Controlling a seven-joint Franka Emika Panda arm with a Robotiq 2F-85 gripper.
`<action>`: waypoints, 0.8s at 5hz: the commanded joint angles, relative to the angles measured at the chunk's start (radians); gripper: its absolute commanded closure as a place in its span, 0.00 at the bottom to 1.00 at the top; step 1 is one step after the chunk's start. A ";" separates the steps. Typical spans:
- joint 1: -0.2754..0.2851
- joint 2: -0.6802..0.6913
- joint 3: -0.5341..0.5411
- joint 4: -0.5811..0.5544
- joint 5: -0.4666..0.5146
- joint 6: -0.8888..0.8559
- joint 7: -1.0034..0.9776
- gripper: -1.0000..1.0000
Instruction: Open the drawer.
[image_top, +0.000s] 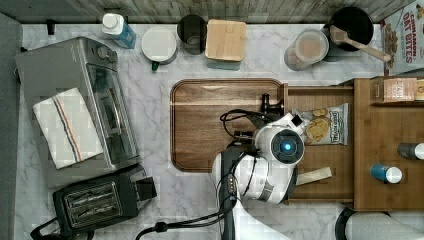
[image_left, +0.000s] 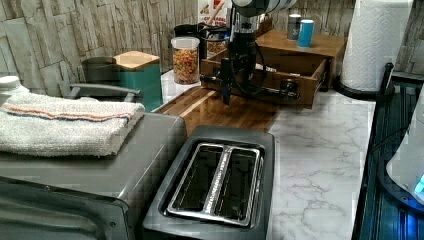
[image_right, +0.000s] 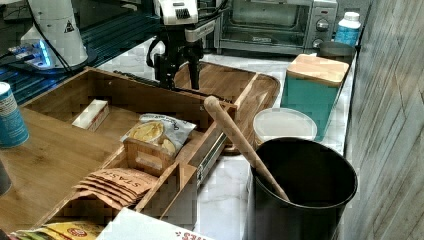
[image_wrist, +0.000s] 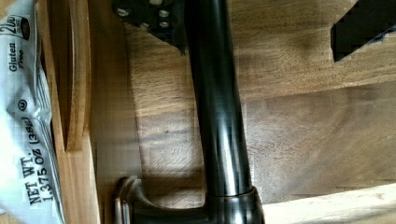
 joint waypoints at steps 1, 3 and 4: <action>0.143 -0.101 0.144 -0.043 0.022 -0.043 0.054 0.00; 0.135 -0.101 0.152 -0.043 0.022 -0.043 0.054 0.00; 0.134 -0.101 0.153 -0.043 0.021 -0.043 0.055 0.00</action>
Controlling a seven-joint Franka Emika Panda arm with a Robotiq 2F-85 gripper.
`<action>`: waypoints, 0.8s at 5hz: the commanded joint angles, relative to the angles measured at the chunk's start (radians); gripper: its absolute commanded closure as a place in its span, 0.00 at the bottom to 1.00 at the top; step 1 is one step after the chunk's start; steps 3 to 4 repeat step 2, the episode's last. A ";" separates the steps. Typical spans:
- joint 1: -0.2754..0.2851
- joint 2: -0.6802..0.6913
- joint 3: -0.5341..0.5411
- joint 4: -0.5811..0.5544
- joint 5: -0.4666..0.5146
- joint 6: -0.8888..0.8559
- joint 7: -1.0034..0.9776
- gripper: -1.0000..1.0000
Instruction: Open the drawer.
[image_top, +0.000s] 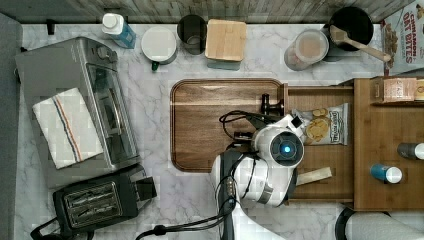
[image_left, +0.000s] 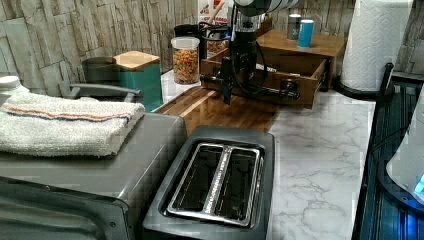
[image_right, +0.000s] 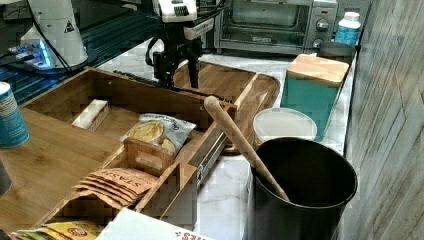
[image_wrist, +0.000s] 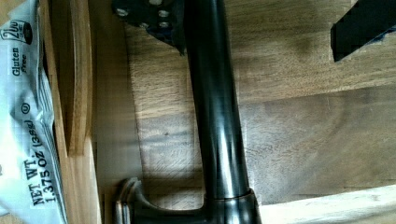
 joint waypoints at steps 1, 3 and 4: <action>0.165 -0.085 0.121 -0.031 0.026 -0.046 0.053 0.00; 0.142 -0.085 0.144 -0.031 0.024 -0.046 0.054 0.00; 0.142 -0.085 0.144 -0.031 0.024 -0.046 0.054 0.00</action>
